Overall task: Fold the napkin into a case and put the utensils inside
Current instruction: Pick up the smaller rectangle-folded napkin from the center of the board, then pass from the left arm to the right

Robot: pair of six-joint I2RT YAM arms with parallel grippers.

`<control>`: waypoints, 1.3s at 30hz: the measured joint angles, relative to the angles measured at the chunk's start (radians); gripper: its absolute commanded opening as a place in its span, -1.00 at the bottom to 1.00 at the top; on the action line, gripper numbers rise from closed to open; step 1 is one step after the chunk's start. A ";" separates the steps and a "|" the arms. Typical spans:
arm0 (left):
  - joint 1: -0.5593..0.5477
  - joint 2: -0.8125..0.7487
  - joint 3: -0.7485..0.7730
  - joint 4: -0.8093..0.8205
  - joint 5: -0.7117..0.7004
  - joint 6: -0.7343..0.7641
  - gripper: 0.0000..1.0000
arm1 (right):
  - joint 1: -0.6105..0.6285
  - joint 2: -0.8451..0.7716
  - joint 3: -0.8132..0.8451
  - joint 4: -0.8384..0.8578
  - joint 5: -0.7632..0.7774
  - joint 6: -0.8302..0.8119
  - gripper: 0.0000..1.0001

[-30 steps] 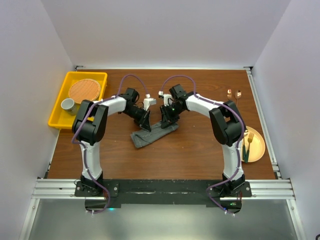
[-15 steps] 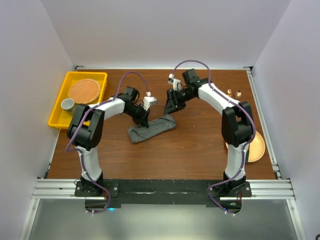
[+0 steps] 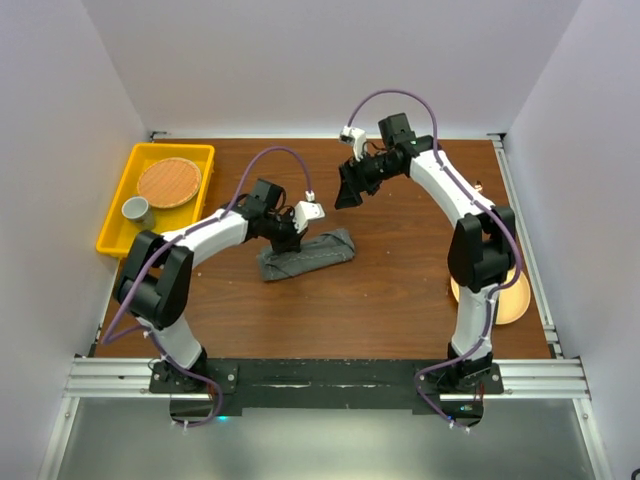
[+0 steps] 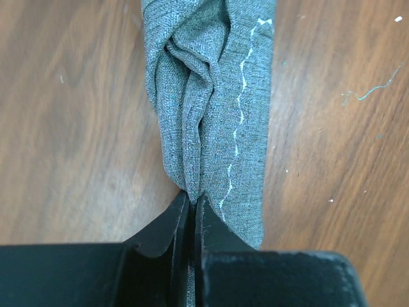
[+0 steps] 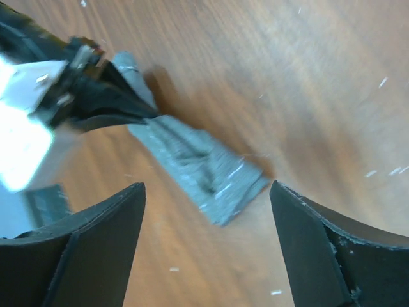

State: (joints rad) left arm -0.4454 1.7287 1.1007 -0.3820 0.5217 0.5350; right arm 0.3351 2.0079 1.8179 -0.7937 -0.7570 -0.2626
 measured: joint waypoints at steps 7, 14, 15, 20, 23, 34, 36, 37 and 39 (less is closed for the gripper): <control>-0.039 -0.082 -0.085 0.080 -0.036 0.079 -1.00 | 0.034 0.074 0.049 -0.063 0.005 -0.242 0.76; -0.061 -0.142 -0.150 0.139 -0.056 0.141 -1.00 | 0.099 0.131 0.076 -0.193 0.001 -0.446 0.90; -0.064 -0.146 -0.154 0.142 -0.058 0.144 -1.00 | 0.110 0.133 0.076 -0.203 0.001 -0.467 0.95; -0.077 -0.150 -0.159 0.156 -0.061 0.171 -1.00 | 0.154 0.135 0.079 -0.234 -0.019 -0.531 0.97; -0.079 -0.153 -0.166 0.157 -0.063 0.177 -1.00 | 0.163 0.142 0.086 -0.235 -0.023 -0.552 0.96; -0.087 -0.153 -0.189 0.160 -0.097 0.184 -1.00 | 0.172 0.227 0.112 -0.255 -0.058 -0.584 0.96; -0.095 -0.158 -0.189 0.171 -0.095 0.184 -1.00 | 0.179 0.232 0.100 -0.252 -0.068 -0.584 0.96; -0.099 -0.160 -0.189 0.174 -0.092 0.184 -1.00 | 0.179 0.230 0.092 -0.251 -0.076 -0.584 0.96; -0.101 -0.165 -0.189 0.182 -0.089 0.184 -1.00 | 0.177 0.229 0.079 -0.243 -0.097 -0.584 0.96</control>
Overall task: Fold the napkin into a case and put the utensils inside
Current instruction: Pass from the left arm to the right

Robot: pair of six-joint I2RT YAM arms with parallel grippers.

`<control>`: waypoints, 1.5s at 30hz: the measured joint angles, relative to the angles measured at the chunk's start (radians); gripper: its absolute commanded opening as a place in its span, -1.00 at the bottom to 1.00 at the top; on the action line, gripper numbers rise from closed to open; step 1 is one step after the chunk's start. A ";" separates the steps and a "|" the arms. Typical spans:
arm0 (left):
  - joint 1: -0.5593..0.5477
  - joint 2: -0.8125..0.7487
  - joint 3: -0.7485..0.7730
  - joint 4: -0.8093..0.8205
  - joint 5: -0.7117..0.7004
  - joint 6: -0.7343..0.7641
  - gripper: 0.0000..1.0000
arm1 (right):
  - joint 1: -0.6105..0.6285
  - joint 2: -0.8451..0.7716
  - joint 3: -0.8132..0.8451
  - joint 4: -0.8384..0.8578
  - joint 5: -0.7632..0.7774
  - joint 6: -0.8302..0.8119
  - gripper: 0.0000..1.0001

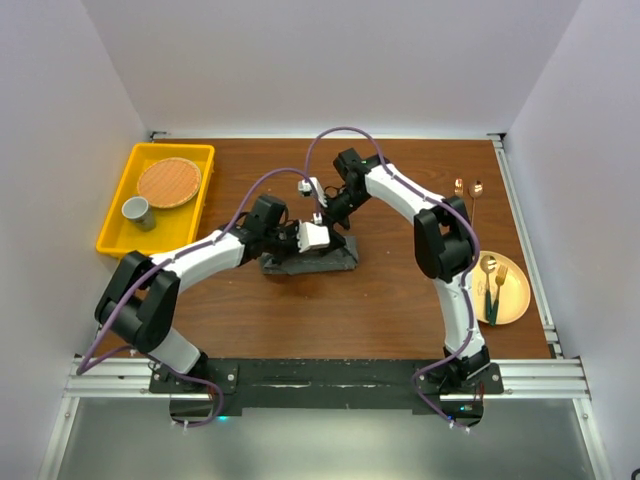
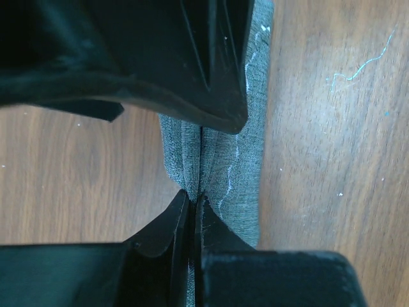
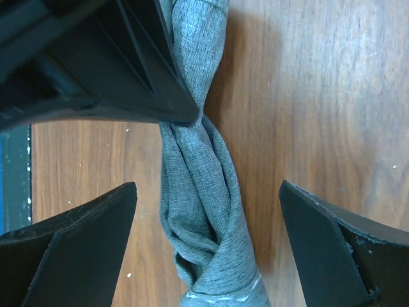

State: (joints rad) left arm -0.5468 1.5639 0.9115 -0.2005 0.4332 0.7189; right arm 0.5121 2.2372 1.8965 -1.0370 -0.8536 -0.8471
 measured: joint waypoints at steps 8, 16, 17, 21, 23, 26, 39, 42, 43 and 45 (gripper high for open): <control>0.000 -0.024 -0.015 0.022 0.004 0.008 -1.00 | -0.060 -0.002 -0.006 -0.014 -0.012 -0.037 0.96; 0.000 -0.034 -0.033 0.035 0.008 0.012 -1.00 | -0.019 -0.002 -0.006 -0.013 -0.010 -0.037 0.93; 0.000 -0.035 -0.034 0.035 0.008 0.012 -1.00 | -0.011 -0.002 -0.007 -0.012 -0.010 -0.037 0.91; 0.000 -0.039 -0.039 0.041 0.009 0.013 -1.00 | 0.006 -0.002 -0.028 0.001 -0.010 -0.036 0.77; 0.000 -0.039 -0.041 0.043 0.009 0.015 -1.00 | 0.010 -0.002 -0.048 0.006 -0.009 -0.036 0.71; 0.000 -0.039 -0.041 0.049 0.009 0.017 -1.00 | 0.010 -0.002 -0.074 0.018 -0.002 -0.034 0.61; 0.000 -0.043 -0.048 0.061 0.008 0.014 -0.88 | 0.031 -0.019 -0.182 0.154 0.059 0.013 -1.00; 0.000 -0.053 -0.048 0.050 0.008 -0.001 -0.36 | 0.038 -0.048 -0.208 0.185 0.082 0.040 -1.00; 0.003 -0.063 -0.048 0.043 0.007 -0.005 -0.16 | 0.038 -0.061 -0.216 0.200 0.093 0.050 -1.00; 0.009 -0.100 -0.047 0.023 0.008 -0.027 -0.02 | 0.039 -0.096 -0.240 0.238 0.123 0.071 -1.00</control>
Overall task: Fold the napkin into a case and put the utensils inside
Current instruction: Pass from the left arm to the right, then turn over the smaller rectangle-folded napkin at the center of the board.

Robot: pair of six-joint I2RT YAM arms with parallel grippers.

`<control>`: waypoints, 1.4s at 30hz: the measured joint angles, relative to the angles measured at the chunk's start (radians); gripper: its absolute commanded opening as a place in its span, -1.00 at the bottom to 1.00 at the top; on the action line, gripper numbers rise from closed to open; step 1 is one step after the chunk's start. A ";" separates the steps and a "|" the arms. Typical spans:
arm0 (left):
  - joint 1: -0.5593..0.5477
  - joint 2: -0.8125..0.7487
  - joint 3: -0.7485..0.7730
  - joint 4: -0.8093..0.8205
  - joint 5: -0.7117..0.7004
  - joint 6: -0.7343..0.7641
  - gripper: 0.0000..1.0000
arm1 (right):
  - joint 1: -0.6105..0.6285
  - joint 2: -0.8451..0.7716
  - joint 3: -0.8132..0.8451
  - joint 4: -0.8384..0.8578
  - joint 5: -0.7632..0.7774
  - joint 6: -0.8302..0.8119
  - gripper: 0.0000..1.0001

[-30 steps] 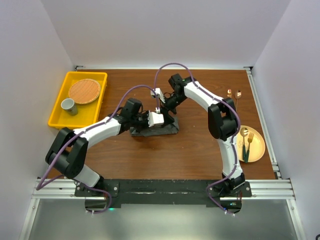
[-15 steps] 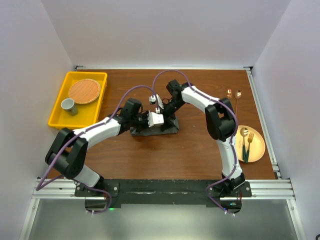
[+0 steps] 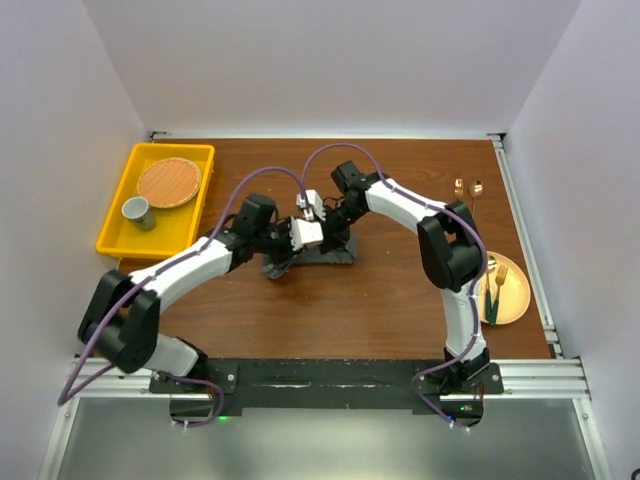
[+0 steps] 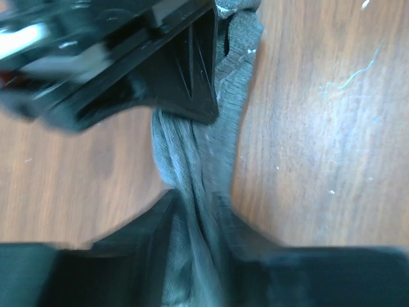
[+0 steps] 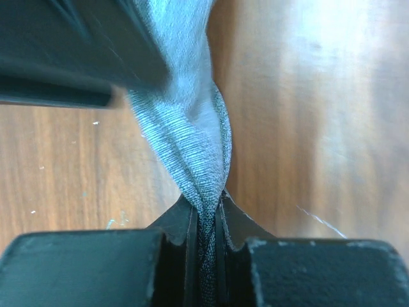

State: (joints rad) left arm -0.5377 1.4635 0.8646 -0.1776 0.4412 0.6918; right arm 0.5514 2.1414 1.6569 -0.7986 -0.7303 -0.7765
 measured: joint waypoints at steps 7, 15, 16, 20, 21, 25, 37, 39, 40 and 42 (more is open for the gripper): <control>0.145 -0.200 0.117 -0.085 0.019 -0.151 0.06 | 0.022 -0.238 -0.220 0.253 0.202 0.060 -1.00; 0.278 -0.267 0.117 -0.113 0.006 -0.299 0.03 | 0.232 -0.423 -0.647 0.700 0.530 -0.009 -1.00; 0.281 -0.267 0.109 -0.120 0.005 -0.314 0.03 | 0.251 -0.426 -0.684 0.732 0.553 -0.025 -1.00; 0.289 -0.267 0.067 -0.144 0.005 -0.385 0.00 | 0.297 -0.453 -0.840 0.931 0.669 -0.119 -1.00; 0.290 -0.267 0.057 -0.146 0.008 -0.400 -0.03 | 0.301 -0.468 -0.877 0.987 0.696 -0.148 -1.00; 0.292 -0.267 0.027 -0.154 0.051 -0.449 -0.20 | 0.335 -0.504 -1.015 1.164 0.786 -0.249 -1.00; 0.289 -0.026 0.050 -0.165 0.203 -0.573 -0.62 | 0.463 -0.394 -1.117 1.456 0.906 -0.453 -1.00; 0.282 0.000 0.055 -0.184 0.207 -0.573 -0.70 | 0.465 -0.393 -1.119 1.461 0.911 -0.464 -1.00; 0.275 0.006 0.055 -0.198 0.207 -0.566 -0.71 | 0.468 -0.393 -1.119 1.460 0.915 -0.468 -1.00; 0.261 0.006 0.054 -0.219 0.206 -0.557 -0.74 | 0.470 -0.393 -1.120 1.458 0.920 -0.474 -1.00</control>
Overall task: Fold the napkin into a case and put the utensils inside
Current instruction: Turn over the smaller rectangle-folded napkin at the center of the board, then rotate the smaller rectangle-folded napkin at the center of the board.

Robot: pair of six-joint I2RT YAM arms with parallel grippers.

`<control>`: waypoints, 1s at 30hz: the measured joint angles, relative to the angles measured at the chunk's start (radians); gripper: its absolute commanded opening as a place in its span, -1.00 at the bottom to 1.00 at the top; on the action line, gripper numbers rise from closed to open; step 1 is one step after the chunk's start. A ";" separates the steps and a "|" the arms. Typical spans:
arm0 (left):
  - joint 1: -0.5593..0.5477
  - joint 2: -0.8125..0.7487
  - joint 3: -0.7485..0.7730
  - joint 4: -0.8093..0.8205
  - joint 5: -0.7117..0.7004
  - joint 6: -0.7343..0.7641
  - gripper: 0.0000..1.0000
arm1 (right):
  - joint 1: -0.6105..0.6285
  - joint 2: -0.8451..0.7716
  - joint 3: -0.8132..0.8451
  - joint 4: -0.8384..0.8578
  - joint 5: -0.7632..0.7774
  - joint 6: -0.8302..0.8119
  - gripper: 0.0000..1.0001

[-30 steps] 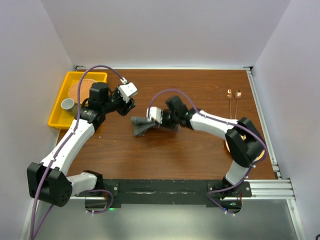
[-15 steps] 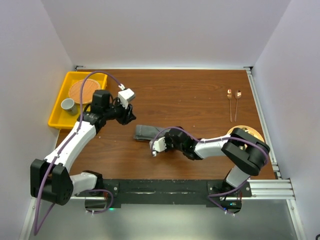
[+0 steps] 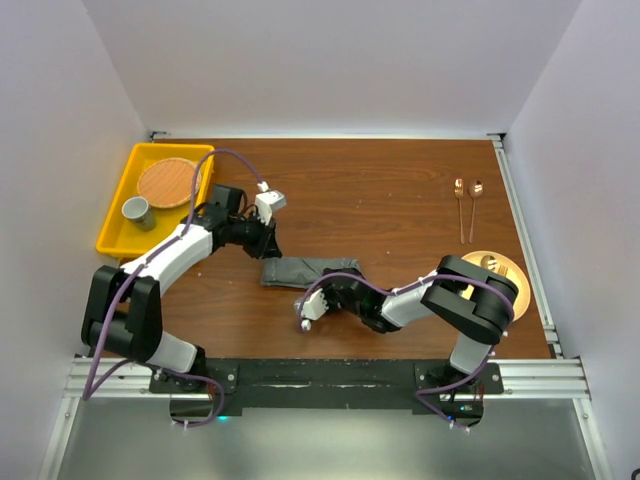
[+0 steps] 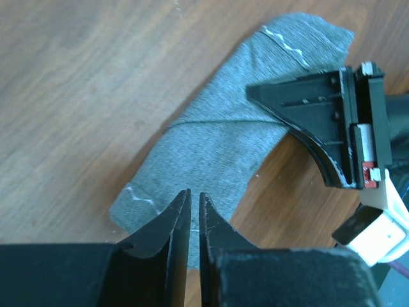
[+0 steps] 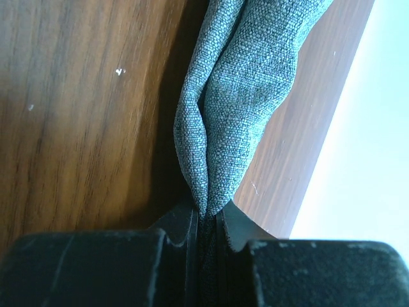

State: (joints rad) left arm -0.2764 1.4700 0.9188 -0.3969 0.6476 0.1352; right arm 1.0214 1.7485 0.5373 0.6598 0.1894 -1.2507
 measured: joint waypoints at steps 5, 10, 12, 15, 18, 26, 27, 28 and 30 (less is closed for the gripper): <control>-0.045 0.010 -0.001 -0.037 -0.022 0.037 -0.79 | 0.005 0.000 -0.001 -0.003 0.003 -0.008 -0.93; -0.097 0.097 -0.001 -0.078 -0.075 0.071 -0.86 | 0.006 0.000 0.017 -0.038 0.002 -0.009 -0.23; -0.105 0.137 -0.001 -0.096 -0.098 0.078 -0.92 | 0.006 -0.001 0.037 -0.074 0.000 -0.008 0.05; -0.106 0.180 0.001 -0.114 -0.128 0.085 -0.97 | 0.005 -0.017 0.106 -0.169 -0.015 0.018 0.30; -0.106 0.197 0.012 -0.126 -0.139 0.085 -0.99 | 0.005 -0.036 0.179 -0.303 -0.053 0.063 0.65; -0.112 0.200 0.022 -0.135 -0.163 0.087 -1.00 | 0.006 -0.155 0.319 -0.715 -0.248 0.199 0.96; -0.112 0.200 0.022 -0.136 -0.163 0.090 -1.00 | 0.006 -0.168 0.357 -0.785 -0.284 0.229 0.96; -0.112 0.200 0.023 -0.136 -0.164 0.093 -0.99 | 0.006 -0.174 0.396 -0.836 -0.308 0.261 0.96; -0.113 0.200 0.024 -0.137 -0.167 0.097 -0.98 | -0.003 -0.176 0.478 -0.925 -0.360 0.320 0.95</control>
State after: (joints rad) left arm -0.3889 1.6699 0.9432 -0.5339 0.4805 0.2321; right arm 1.0180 1.5723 1.0157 -0.2649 -0.1711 -0.9306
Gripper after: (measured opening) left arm 0.016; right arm 0.977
